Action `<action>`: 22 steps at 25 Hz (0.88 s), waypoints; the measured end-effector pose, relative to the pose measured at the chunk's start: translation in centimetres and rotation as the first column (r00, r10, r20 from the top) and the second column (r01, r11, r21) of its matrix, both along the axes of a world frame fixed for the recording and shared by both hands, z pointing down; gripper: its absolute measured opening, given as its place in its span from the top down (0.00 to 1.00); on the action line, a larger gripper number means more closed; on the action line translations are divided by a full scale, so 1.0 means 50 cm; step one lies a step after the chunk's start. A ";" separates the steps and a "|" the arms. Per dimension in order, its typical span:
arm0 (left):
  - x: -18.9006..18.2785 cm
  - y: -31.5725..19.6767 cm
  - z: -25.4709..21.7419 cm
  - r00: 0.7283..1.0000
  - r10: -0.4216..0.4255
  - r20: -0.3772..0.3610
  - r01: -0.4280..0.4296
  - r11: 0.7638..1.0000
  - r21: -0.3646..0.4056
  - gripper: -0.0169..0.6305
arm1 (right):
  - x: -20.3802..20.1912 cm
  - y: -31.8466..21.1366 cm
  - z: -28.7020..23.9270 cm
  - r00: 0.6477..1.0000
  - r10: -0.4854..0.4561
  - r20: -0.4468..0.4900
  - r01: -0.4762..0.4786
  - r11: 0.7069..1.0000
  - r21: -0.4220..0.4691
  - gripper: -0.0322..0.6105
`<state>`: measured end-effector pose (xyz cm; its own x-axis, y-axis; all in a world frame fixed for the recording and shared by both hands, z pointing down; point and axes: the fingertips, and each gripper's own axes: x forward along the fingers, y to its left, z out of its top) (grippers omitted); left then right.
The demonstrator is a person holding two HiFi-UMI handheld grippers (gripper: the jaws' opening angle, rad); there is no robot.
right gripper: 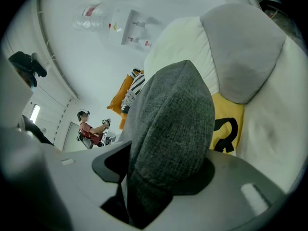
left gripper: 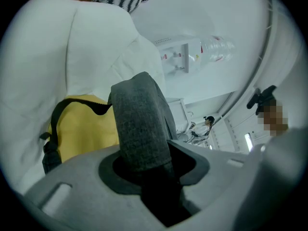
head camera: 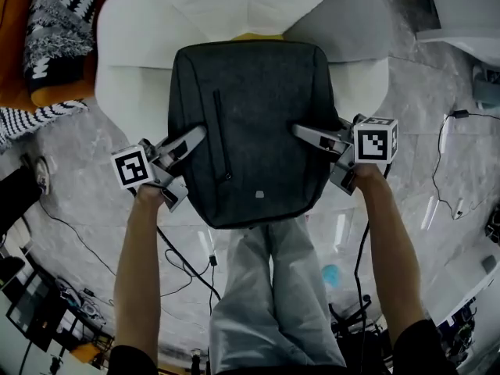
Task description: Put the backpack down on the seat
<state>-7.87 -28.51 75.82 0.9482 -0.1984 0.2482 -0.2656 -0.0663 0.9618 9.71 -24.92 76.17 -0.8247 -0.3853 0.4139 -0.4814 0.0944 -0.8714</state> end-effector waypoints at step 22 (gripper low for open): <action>0.033 -0.079 0.243 0.999 -0.043 0.016 0.044 0.998 -0.033 0.72 | 0.031 -0.099 0.253 0.998 -0.057 -0.017 0.057 0.998 -0.013 0.54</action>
<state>-6.24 -32.48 87.98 0.9347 -0.2308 0.2702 -0.2826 -0.0219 0.9590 11.26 -29.89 88.80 -0.8378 -0.3327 0.4329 -0.4906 0.1108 -0.8643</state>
